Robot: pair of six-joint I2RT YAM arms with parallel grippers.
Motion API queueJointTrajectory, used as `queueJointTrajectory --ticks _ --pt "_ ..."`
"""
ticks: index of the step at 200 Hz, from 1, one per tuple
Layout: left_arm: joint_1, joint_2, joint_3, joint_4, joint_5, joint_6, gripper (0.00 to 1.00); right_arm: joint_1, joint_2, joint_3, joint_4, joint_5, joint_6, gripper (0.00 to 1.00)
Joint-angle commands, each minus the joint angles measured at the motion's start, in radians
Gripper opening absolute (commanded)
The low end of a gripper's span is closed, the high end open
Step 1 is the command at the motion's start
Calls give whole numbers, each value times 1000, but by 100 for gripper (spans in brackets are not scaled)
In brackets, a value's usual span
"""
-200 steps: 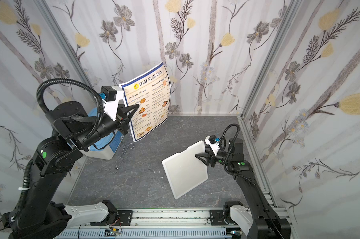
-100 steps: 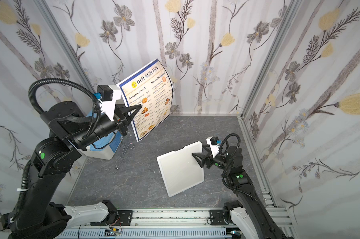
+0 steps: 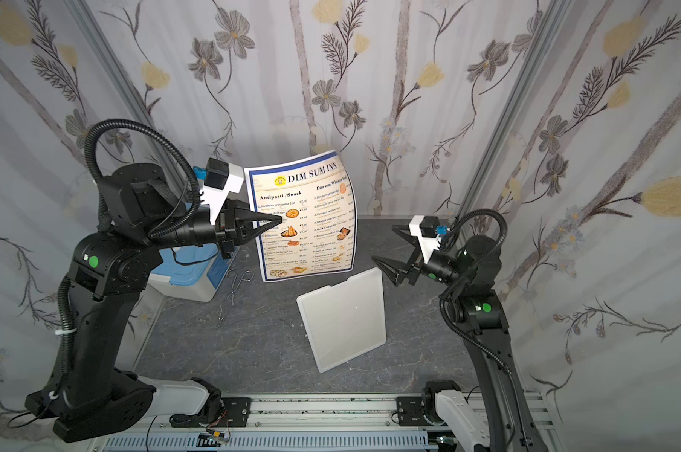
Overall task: Insert the menus into the narrow rack
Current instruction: Move the narrow rack to the center of the board.
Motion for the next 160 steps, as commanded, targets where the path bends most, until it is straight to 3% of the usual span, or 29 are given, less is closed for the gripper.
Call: queueJointTrajectory --ticks 1,20,57,86,107,120,129,143,160 --pt "0 20 13 55 106 58 0 78 138 194 -238 -182 -178 99" --pt "1 51 51 81 118 41 0 112 181 260 -247 -201 -157 99" --pt "0 70 55 148 108 -5 0 134 158 220 -130 -218 -29 95" --pt "0 50 -23 304 89 -82 0 185 165 217 -56 -150 68 84" --pt "0 39 -82 451 41 -175 0 216 159 207 7 -32 107 66" --pt "0 41 -97 479 27 -213 0 217 151 199 34 28 150 60" --pt "0 38 -110 490 28 -231 0 212 138 188 42 63 170 66" --pt "1 15 -152 545 44 -258 0 181 104 135 77 129 243 93" --pt "5 -22 -204 645 72 -308 0 138 68 48 157 60 296 100"
